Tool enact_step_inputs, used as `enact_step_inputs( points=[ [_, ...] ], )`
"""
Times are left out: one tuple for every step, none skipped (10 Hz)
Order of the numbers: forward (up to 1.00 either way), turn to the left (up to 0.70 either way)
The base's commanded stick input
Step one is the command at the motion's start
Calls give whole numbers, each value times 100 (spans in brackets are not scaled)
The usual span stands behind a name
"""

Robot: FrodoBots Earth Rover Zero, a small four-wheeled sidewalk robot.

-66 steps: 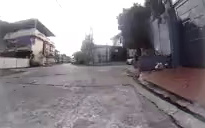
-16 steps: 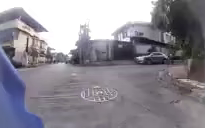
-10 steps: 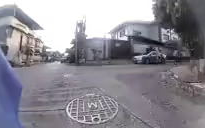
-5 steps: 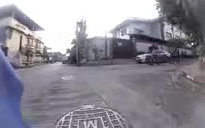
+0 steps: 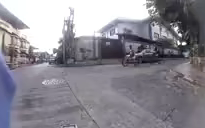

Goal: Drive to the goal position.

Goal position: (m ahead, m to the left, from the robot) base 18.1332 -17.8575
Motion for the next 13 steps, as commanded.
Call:
enact_step_inputs(
  points=[
    [85,-9],
    [85,6],
    [85,8],
    [85,-7],
    [85,-34],
    [85,-34],
    [85,-34],
    [85,-34],
    [85,-32],
    [85,-27],
    [85,-33],
    [85,-29],
    [85,-28]
  ],
)
